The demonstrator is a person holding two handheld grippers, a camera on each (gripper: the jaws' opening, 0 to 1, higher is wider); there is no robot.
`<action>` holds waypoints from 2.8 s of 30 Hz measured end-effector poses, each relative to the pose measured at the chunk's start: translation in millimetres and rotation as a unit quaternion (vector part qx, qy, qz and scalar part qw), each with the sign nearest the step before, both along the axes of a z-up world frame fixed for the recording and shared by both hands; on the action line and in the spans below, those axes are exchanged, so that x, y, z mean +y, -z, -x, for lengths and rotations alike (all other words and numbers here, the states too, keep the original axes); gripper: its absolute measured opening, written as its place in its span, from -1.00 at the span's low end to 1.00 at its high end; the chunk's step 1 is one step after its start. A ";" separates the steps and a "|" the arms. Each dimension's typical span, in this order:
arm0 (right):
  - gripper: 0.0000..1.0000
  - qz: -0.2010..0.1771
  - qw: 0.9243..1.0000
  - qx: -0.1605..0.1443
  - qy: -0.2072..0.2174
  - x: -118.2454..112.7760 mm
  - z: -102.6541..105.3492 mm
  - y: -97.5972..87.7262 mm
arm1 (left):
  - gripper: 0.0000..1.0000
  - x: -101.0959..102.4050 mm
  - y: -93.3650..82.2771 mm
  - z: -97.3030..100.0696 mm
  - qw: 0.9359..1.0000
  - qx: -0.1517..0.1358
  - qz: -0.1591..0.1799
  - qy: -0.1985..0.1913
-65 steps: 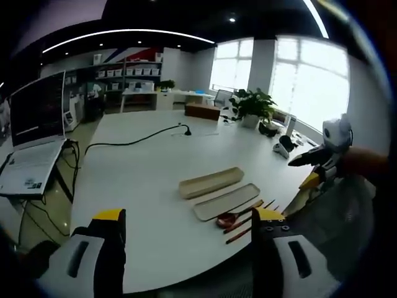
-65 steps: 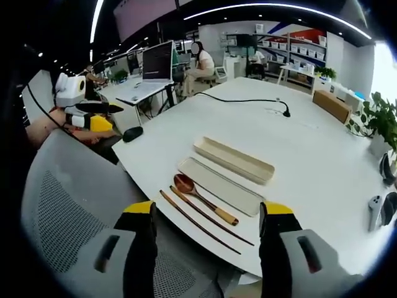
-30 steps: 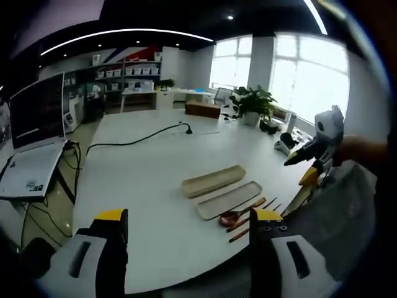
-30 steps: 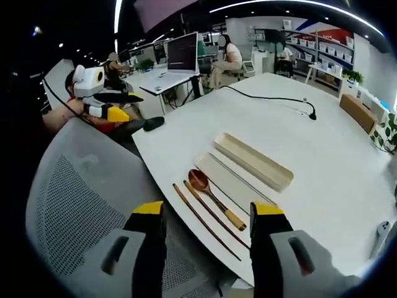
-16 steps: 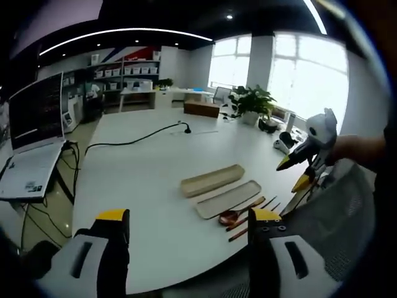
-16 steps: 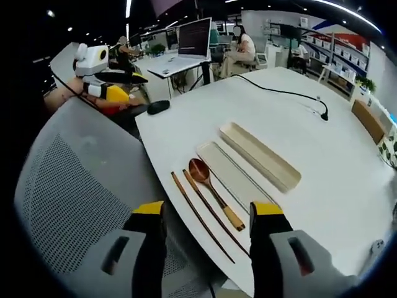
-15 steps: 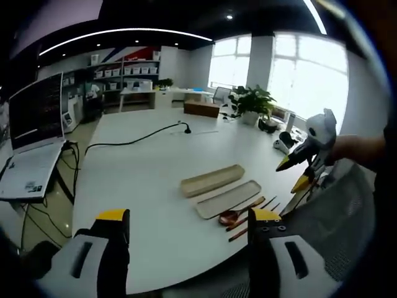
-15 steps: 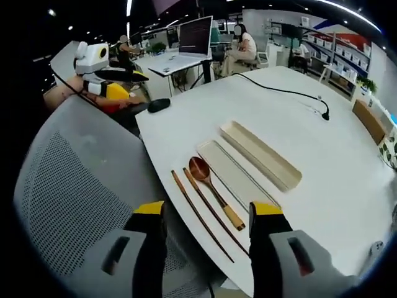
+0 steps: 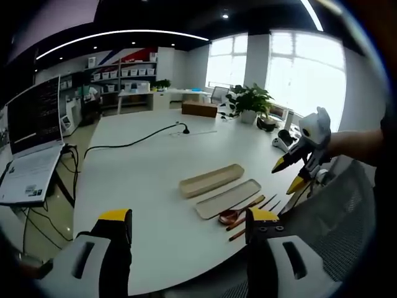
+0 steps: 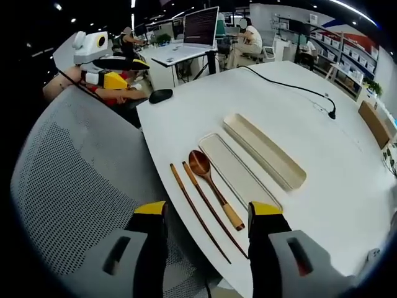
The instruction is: Arrange the utensils inside the cutlery case until each visible utensil rests in its matching compartment.
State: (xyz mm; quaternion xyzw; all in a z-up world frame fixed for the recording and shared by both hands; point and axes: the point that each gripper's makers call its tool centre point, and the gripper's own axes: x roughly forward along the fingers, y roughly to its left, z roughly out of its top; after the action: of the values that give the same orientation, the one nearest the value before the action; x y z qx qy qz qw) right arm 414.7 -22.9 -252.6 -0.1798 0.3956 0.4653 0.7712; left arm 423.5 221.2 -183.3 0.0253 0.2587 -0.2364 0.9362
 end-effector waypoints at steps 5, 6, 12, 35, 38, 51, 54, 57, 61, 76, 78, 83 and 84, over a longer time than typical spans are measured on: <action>0.00 0.008 1.000 0.003 -0.011 2.4 0.2 5.1 | 0.54 0.5 0.1 -0.1 1.000 0.000 -0.001 0.000; -0.01 0.009 1.000 0.004 -0.012 2.7 0.2 5.8 | 0.54 0.7 -0.2 -0.1 1.000 -0.001 0.000 -0.001; -0.04 0.017 1.000 0.016 -0.012 3.1 -0.8 11.7 | 0.54 1.6 0.0 -0.3 1.000 0.000 0.000 -0.001; -0.41 0.071 0.995 0.016 -0.067 8.4 -6.7 44.9 | 0.53 0.8 3.1 -0.6 1.000 0.008 0.003 0.004; -0.49 0.082 0.993 0.013 -0.087 11.0 -6.9 50.6 | 0.52 1.3 3.1 -0.3 1.000 0.009 0.004 0.003; -0.71 0.114 0.977 0.007 -0.182 25.0 -0.1 76.1 | 0.51 2.5 5.2 0.1 1.000 0.012 0.000 0.001; -0.75 0.130 0.972 0.004 -0.196 24.4 -1.7 81.0 | 0.51 2.4 5.6 0.3 1.000 0.013 -0.002 0.001; -0.78 0.132 0.971 0.008 -0.201 25.5 -2.4 83.6 | 0.51 3.0 6.1 0.3 1.000 0.015 -0.003 0.000; -0.82 0.139 0.967 0.015 -0.213 28.3 -1.1 90.4 | 0.51 3.7 5.6 -0.3 1.000 0.014 -0.003 -0.002; -0.90 0.168 0.954 0.025 -0.245 31.7 -2.2 106.9 | 0.49 4.4 5.6 -0.4 1.000 0.015 -0.002 -0.005; -0.89 0.171 0.953 0.026 -0.249 32.0 -2.3 108.7 | 0.49 4.2 5.9 -0.5 1.000 0.016 -0.003 -0.004; -0.95 0.179 0.950 0.022 -0.255 33.6 -4.3 109.0 | 0.49 4.3 6.3 -0.3 1.000 0.017 -0.003 -0.004; -0.95 0.183 0.948 0.019 -0.260 32.9 -5.2 109.3 | 0.49 4.3 6.7 -0.1 1.000 0.019 -0.003 -0.004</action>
State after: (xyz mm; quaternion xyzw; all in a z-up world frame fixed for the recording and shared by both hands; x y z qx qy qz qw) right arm 420.0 10.0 -361.8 -0.4059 0.4282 0.5721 0.5697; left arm 423.5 225.5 -190.1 0.0226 0.2771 -0.2321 0.9321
